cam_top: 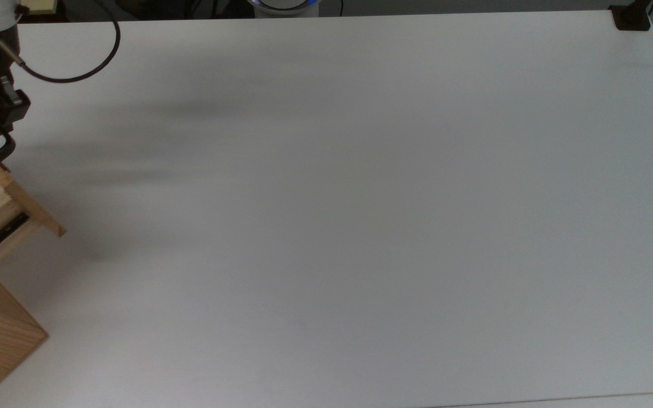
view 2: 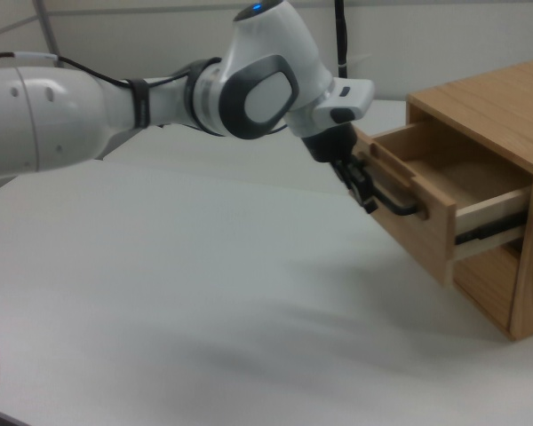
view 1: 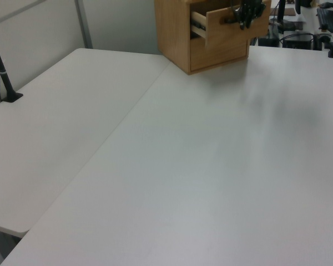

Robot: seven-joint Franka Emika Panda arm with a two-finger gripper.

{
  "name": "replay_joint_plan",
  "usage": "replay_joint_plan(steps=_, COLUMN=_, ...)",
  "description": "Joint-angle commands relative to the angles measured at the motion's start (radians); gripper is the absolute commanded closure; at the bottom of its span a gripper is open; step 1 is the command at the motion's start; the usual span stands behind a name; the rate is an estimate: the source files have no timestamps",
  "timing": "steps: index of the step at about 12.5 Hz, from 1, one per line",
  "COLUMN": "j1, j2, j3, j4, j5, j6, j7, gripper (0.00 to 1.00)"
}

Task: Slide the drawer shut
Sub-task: 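Push the open drawer front with the gripper into the cabinet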

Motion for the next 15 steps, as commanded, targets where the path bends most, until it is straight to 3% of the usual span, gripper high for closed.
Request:
replay_joint_plan(steps=1, j1=-0.046, j2=0.106, j3=0.000, j4=0.094, j5=0.007, j6=0.188, j7=0.020, gripper=0.74)
replay_joint_plan(steps=4, j1=-0.089, j2=0.192, j3=0.003, j4=0.149, j5=0.007, j6=0.367, j7=0.025, gripper=0.73)
replay_joint_plan(steps=12, j1=-0.116, j2=0.266, j3=-0.002, j4=0.149, j5=0.010, j6=0.637, j7=0.023, gripper=0.72)
replay_joint_plan(steps=15, j1=-0.126, j2=0.266, j3=-0.006, j4=0.149, j5=0.012, j6=0.662, j7=0.022, gripper=0.72)
